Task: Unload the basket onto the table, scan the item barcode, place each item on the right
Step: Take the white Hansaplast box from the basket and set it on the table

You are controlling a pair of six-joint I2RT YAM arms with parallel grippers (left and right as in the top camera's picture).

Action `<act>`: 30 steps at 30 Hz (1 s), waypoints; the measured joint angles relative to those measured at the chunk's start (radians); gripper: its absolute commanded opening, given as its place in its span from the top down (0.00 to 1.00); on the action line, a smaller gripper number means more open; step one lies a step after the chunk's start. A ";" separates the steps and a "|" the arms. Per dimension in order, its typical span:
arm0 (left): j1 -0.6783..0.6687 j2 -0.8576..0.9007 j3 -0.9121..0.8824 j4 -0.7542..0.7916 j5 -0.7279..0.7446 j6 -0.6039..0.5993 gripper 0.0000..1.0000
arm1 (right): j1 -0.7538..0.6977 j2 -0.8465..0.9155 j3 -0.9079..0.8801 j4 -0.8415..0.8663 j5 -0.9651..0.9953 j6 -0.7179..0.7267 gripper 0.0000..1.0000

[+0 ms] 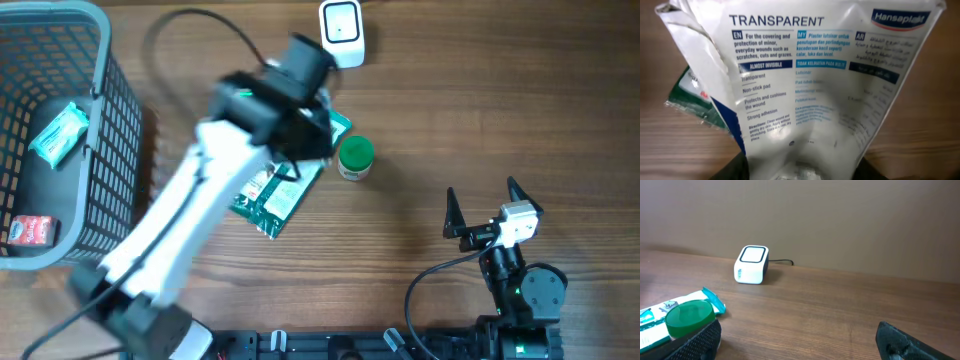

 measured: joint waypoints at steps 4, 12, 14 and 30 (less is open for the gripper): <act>-0.085 0.079 -0.157 0.051 -0.064 0.080 0.59 | 0.000 0.000 0.000 0.000 0.000 0.000 0.00; -0.119 0.085 -0.552 0.495 -0.012 0.427 0.44 | 0.000 0.000 0.000 0.000 0.000 0.000 0.00; -0.119 0.085 -0.637 0.538 0.005 0.483 0.00 | 0.000 0.000 0.000 0.000 0.000 0.000 0.00; 0.045 -0.391 -0.232 0.515 -0.241 0.424 0.00 | 0.000 0.000 0.000 0.000 0.000 0.000 0.00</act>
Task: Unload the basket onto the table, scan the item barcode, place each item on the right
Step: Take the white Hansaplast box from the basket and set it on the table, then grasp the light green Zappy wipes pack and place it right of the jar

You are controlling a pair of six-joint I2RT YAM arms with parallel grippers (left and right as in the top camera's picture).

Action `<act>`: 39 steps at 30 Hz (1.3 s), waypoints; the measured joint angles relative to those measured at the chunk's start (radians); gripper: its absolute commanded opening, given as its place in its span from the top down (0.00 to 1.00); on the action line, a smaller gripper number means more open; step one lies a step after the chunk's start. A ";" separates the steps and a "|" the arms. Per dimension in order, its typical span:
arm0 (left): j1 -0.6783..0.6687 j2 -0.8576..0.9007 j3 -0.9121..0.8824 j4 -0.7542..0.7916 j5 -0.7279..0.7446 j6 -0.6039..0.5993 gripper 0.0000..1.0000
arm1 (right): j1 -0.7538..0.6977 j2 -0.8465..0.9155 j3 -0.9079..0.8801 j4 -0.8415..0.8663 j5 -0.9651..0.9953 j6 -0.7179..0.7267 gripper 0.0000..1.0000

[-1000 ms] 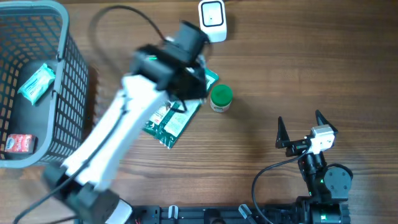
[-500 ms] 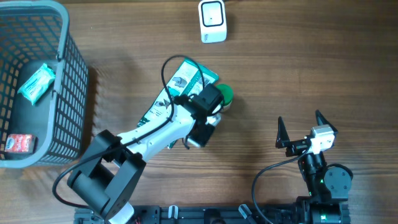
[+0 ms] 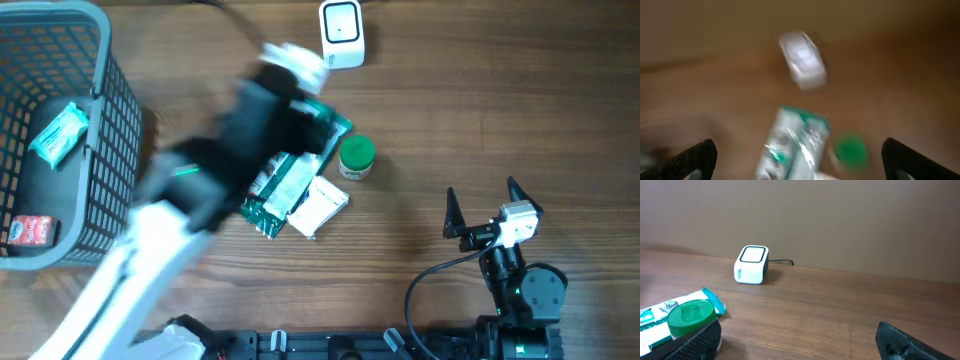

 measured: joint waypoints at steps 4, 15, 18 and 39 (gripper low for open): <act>0.329 -0.128 0.031 0.045 -0.118 -0.211 0.00 | 0.000 0.000 0.000 0.000 0.000 0.000 0.00; 1.067 0.152 0.031 -0.016 0.116 -0.753 0.00 | 0.000 0.000 0.000 0.000 0.000 0.000 0.00; 1.093 0.283 0.030 0.016 0.137 -0.879 0.00 | 0.000 0.000 0.000 0.000 0.000 0.000 0.00; 1.094 0.760 0.030 0.317 0.161 -1.057 0.00 | 0.000 0.000 0.000 0.000 0.000 0.000 0.00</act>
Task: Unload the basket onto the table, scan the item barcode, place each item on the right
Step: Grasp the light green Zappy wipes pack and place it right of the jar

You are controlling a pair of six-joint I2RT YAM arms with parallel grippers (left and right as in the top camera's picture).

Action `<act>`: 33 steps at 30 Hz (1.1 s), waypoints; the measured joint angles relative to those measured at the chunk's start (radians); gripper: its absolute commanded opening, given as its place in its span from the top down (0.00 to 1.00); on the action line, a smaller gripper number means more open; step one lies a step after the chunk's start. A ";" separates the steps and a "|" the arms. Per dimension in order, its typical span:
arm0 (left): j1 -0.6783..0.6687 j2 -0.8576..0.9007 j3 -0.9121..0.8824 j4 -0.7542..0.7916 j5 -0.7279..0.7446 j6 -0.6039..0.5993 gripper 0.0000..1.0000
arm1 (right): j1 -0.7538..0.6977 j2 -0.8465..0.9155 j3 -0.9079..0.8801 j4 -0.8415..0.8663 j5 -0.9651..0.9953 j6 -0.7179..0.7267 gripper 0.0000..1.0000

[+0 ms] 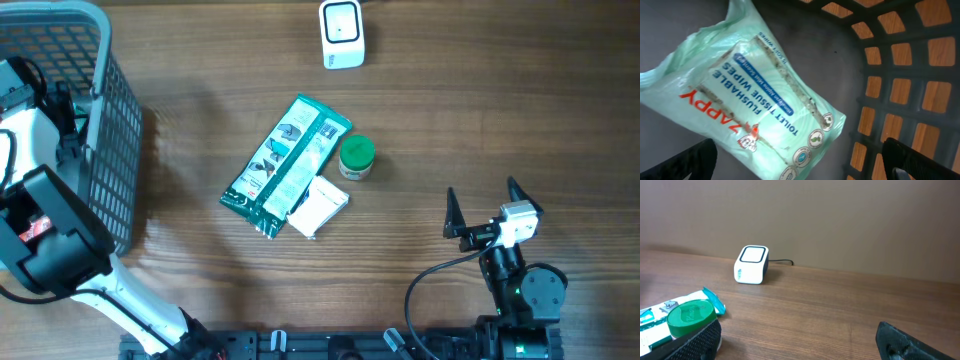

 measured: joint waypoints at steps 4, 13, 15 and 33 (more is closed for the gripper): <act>0.000 0.006 0.000 0.002 -0.011 0.000 0.20 | 0.000 0.000 0.000 0.000 0.000 0.000 0.00; 0.000 0.056 0.011 -0.026 -0.031 0.019 0.96 | 0.000 0.000 0.000 0.000 0.000 0.000 0.01; 0.001 0.053 0.012 -0.029 -0.020 0.044 0.96 | 0.000 0.000 0.000 0.000 0.000 0.000 0.00; -0.287 -0.993 0.018 0.005 0.264 0.095 0.96 | 0.000 0.000 0.000 0.000 0.000 0.000 0.00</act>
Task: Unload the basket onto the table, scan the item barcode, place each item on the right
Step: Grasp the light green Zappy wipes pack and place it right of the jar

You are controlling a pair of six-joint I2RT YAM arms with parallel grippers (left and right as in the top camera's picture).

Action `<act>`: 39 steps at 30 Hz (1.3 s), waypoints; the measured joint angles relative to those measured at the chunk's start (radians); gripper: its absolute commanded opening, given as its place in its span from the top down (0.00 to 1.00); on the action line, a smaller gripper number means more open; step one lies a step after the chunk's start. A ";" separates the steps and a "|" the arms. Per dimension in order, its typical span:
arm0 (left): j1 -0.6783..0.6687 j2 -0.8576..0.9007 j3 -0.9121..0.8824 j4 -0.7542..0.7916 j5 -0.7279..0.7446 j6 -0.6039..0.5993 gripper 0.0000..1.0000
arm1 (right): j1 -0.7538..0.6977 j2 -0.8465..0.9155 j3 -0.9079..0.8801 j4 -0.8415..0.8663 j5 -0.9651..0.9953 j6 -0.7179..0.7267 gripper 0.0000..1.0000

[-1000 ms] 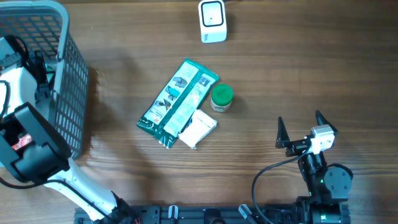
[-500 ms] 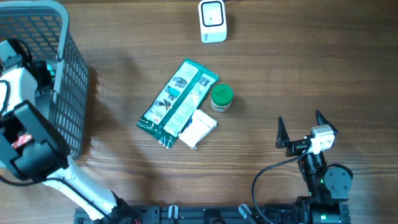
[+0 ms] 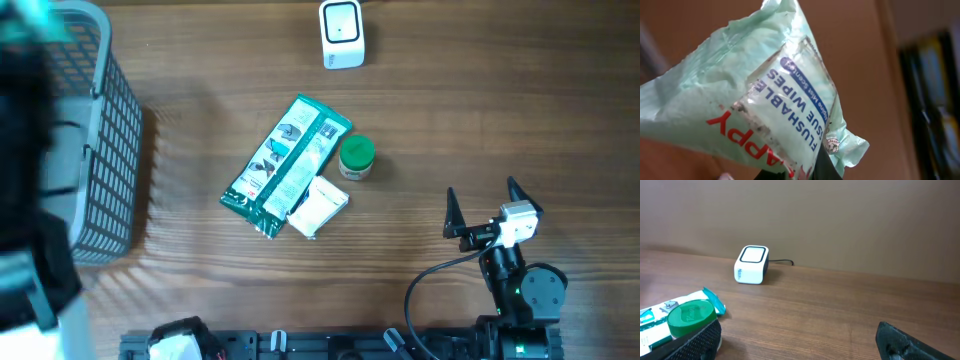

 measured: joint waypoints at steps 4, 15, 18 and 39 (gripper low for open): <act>-0.389 0.061 0.000 -0.004 0.025 0.095 0.96 | 0.000 0.000 0.000 0.000 0.000 0.000 0.00; -0.933 0.720 -0.021 -0.013 0.132 0.342 0.96 | 0.000 0.000 0.000 0.000 0.000 0.000 0.01; -0.987 0.798 -0.021 -0.017 0.164 0.380 0.94 | 0.000 0.000 0.000 0.000 0.000 0.000 0.00; -1.047 0.966 -0.021 -0.056 0.206 0.426 0.58 | 0.000 0.000 0.000 0.000 0.000 0.000 0.00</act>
